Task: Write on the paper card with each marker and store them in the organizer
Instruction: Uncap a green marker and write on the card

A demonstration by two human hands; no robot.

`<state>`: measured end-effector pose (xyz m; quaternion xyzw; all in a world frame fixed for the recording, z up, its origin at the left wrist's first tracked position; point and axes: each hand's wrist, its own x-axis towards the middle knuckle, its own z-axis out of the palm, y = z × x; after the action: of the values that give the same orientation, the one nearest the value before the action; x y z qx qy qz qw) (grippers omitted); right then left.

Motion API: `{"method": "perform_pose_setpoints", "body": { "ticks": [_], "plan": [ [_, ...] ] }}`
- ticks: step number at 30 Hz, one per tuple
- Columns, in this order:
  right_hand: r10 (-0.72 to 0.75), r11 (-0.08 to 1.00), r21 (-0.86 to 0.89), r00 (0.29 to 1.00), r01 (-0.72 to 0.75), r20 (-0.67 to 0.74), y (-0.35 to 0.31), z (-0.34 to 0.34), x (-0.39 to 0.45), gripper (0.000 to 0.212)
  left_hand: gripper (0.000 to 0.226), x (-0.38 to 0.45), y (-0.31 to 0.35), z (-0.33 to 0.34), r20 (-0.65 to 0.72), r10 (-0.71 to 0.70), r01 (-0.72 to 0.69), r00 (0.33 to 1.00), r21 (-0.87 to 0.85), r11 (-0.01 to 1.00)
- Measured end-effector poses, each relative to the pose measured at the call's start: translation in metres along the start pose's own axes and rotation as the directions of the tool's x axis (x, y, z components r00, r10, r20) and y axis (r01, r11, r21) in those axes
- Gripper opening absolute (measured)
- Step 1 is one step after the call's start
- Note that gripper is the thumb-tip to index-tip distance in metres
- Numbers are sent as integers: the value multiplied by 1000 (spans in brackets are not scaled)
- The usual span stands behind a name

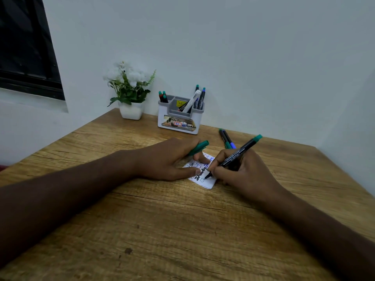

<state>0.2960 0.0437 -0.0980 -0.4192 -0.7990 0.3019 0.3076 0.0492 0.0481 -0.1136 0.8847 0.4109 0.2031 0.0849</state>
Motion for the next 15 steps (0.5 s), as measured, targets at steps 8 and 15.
{"method": "perform_pose_setpoints", "body": {
  "ticks": [8, 15],
  "plan": [
    [19, 1000, -1, 1000, -19, -13, 2, 1, 1, 9, 34, 1, -1, 1, 11, -3, 3, 1000, 11, 1000],
    [36, 999, 9, 999, -36, -5, 2, 0, 2, 8, 34, 1, -2, 0, 17, -11, 11, 1000, 7, 1000]
  ]
}}
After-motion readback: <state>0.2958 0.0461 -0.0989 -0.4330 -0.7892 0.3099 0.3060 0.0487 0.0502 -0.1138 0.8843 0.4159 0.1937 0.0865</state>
